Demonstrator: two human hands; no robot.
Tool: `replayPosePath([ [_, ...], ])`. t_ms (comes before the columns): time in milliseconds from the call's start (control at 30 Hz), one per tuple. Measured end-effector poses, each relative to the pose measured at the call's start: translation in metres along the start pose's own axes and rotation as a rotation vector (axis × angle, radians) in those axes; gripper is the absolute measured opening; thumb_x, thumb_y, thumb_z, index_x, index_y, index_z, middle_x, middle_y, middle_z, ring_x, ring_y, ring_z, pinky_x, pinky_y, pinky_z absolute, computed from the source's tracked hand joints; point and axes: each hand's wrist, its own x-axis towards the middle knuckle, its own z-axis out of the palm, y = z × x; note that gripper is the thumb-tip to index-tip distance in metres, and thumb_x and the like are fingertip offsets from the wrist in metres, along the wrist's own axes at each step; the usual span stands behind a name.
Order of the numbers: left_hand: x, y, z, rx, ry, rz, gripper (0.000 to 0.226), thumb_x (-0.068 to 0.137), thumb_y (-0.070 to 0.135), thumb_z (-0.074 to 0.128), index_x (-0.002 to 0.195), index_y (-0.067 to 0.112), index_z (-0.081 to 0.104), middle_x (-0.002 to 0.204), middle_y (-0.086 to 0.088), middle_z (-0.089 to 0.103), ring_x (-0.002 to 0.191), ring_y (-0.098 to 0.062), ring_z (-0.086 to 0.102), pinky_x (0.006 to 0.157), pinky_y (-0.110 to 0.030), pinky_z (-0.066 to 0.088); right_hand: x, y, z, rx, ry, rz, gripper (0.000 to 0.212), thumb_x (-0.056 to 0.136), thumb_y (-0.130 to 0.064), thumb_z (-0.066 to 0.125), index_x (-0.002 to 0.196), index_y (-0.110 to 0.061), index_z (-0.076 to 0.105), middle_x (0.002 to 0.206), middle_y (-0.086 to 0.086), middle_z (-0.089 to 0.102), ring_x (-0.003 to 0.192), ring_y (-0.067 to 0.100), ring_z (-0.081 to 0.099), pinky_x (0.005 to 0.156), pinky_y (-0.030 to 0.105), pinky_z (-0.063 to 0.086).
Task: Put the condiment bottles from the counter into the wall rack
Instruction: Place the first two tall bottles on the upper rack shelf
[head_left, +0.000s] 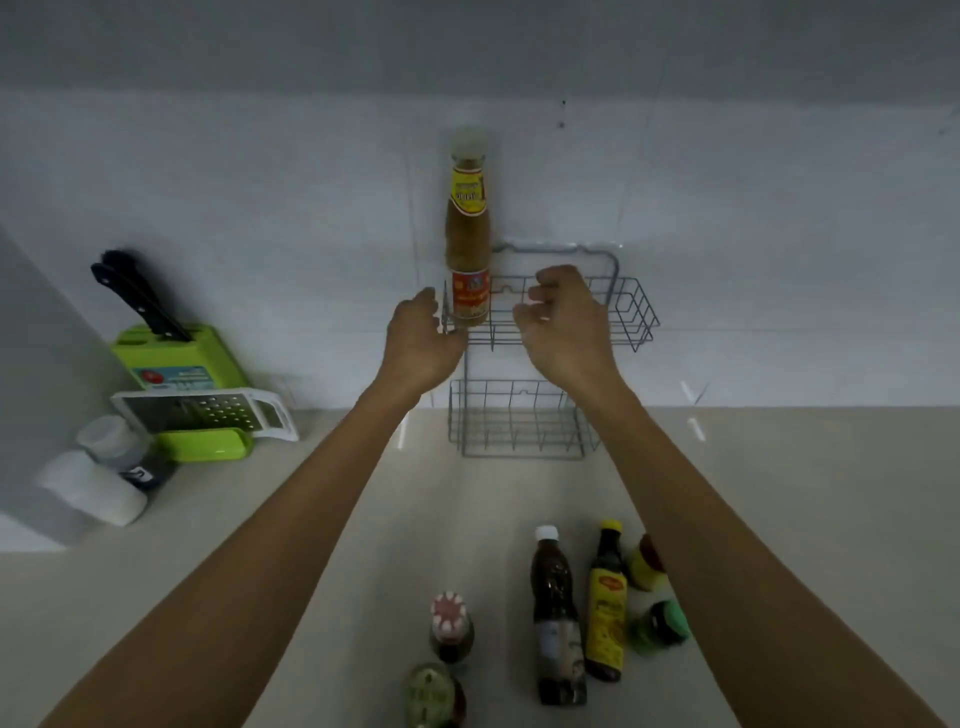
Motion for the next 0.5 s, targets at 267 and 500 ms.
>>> replayPosePath([
  [267,-0.086,-0.086,0.056,0.128,-0.656,-0.309,0.059,0.091,0.029,0.066,0.141,0.005,0.046,0.134,-0.009,0.055,0.117,-0.023,0.058,0.094,-0.033,0.053,-0.125,0.135,0.014,-0.597,-0.601,0.394,0.042,0.094,-0.028,0.054,0.127,-0.003,0.047,0.124,0.013,0.056,0.111,0.031,0.055,0.086,0.035,0.048],
  [500,-0.105,-0.112,0.088,0.162,-0.789,-0.342,0.048,0.092,0.024,0.065,0.134,0.003,0.054,0.129,-0.014,0.062,0.113,-0.024,0.063,0.094,-0.037,0.056,-0.164,0.165,0.038,-0.779,-0.708,0.307,0.026,0.094,-0.035,0.053,0.100,-0.010,0.059,0.095,0.012,0.064,0.091,0.031,0.065,0.063,0.033,0.045],
])
